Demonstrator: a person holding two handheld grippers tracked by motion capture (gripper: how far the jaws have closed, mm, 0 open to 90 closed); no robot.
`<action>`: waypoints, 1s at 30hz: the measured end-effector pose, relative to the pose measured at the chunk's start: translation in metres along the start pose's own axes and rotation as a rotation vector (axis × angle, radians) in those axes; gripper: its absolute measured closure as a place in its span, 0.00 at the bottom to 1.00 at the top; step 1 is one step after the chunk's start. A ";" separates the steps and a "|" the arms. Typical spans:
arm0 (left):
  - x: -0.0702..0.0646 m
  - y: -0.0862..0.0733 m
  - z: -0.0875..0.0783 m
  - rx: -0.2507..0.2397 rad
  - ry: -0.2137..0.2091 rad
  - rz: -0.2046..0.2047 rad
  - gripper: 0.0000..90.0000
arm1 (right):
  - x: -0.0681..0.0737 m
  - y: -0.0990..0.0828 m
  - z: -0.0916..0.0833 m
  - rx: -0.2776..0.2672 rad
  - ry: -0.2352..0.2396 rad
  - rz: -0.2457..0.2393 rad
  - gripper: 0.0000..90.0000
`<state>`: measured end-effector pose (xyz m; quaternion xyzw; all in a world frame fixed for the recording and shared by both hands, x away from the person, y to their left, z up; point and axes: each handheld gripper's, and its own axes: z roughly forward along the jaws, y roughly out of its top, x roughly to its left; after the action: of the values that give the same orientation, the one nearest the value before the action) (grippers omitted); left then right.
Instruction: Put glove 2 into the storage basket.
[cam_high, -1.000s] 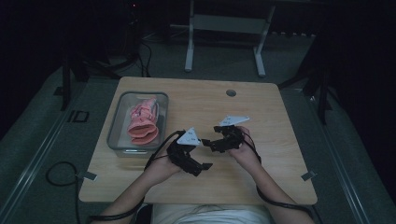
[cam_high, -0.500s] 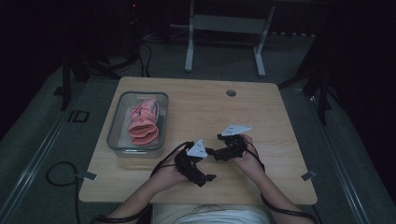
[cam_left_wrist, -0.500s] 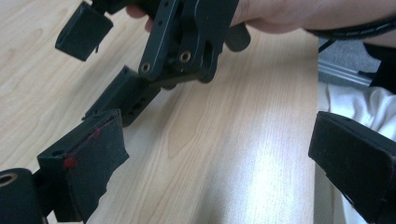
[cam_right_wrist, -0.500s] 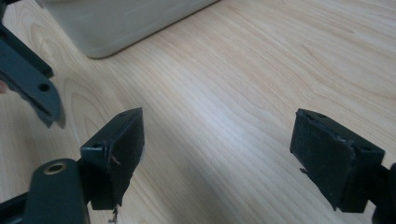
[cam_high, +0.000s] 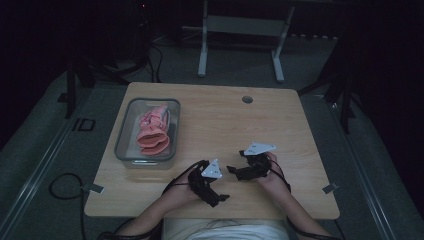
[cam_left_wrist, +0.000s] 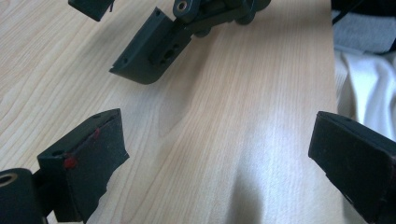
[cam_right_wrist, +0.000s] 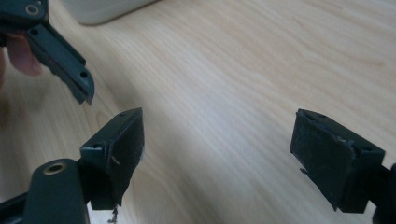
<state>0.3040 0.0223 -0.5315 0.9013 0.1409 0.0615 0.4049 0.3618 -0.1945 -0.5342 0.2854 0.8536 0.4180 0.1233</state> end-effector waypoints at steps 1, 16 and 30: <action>-0.001 0.000 0.001 0.010 0.000 0.011 0.04 | 0.000 -0.002 0.000 0.004 -0.001 -0.003 0.20; -0.006 -0.009 0.010 0.010 0.018 0.041 0.04 | 0.000 -0.031 -0.009 0.015 -0.016 -0.037 0.19; -0.010 -0.018 0.008 -0.012 0.058 0.058 0.04 | 0.001 -0.034 -0.010 -0.005 -0.050 -0.060 0.19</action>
<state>0.2921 0.0252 -0.5499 0.9005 0.1259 0.1002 0.4040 0.3428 -0.2171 -0.5547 0.2695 0.8574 0.4091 0.1577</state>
